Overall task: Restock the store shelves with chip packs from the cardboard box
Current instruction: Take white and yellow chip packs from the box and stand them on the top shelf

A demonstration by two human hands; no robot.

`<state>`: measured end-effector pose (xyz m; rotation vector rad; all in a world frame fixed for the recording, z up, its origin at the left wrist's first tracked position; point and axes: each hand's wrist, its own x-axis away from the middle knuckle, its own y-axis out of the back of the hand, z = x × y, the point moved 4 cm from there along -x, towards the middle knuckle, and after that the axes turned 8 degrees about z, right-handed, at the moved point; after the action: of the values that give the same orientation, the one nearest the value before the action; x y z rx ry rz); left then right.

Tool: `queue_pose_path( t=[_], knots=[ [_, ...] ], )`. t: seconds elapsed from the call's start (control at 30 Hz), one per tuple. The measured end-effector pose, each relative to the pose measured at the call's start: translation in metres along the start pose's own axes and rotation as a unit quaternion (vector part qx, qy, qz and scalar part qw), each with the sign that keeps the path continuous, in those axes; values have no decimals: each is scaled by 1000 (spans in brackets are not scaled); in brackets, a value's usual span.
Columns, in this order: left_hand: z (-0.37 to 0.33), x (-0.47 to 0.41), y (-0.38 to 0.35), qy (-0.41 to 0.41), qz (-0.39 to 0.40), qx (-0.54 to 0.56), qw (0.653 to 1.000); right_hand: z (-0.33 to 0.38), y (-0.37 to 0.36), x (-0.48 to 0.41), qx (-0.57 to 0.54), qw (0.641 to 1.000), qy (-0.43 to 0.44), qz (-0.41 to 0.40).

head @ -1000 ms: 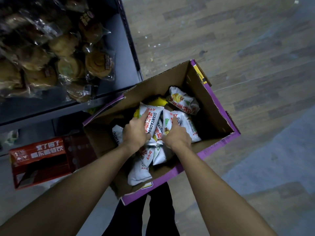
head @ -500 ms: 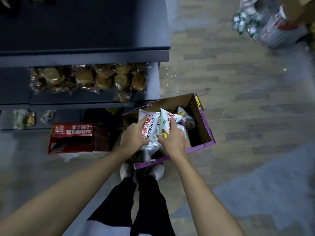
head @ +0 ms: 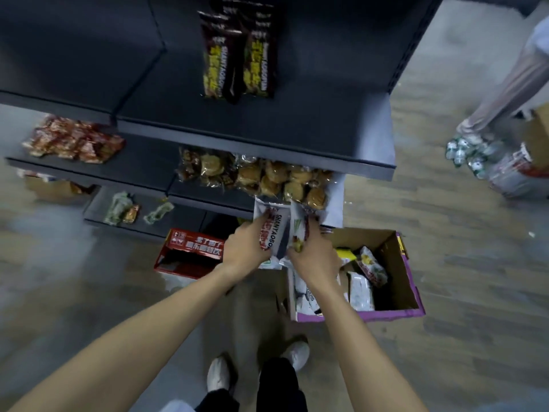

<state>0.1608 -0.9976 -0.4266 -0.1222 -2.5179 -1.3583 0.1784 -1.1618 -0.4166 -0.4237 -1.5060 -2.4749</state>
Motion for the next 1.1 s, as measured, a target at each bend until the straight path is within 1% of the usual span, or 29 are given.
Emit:
queue_pose_path(
  t=[0.1,0.17,0.23,0.4,0.53,0.63,0.8,1.0,1.1],
  knots=[
    [19,18,45,-10,-49,1,999,45,7,21,6,999,23,-43],
    [24,26,78,-11,-75,26,997,75,20,35,-10,995,45,-87],
    [19,32,116,-31,-111,47,992,106,40,47,-23,988,70,-138],
    [-22,48,214,-132,-217,64,965,173,113,68,-63,954,145,-254],
    [-63,57,278,-175,-281,30,943,207,177,79,-59,929,171,-323],
    [-95,56,315,-202,-315,3,927,221,221,81,-48,915,179,-358],
    [-155,38,356,-235,-341,-11,910,229,289,72,-55,893,191,-404],
    [-237,-2,377,-256,-361,-40,896,217,370,39,-56,881,191,-430],
    [-281,-28,379,-261,-359,-47,895,206,409,15,-56,873,189,-446]
  ],
)
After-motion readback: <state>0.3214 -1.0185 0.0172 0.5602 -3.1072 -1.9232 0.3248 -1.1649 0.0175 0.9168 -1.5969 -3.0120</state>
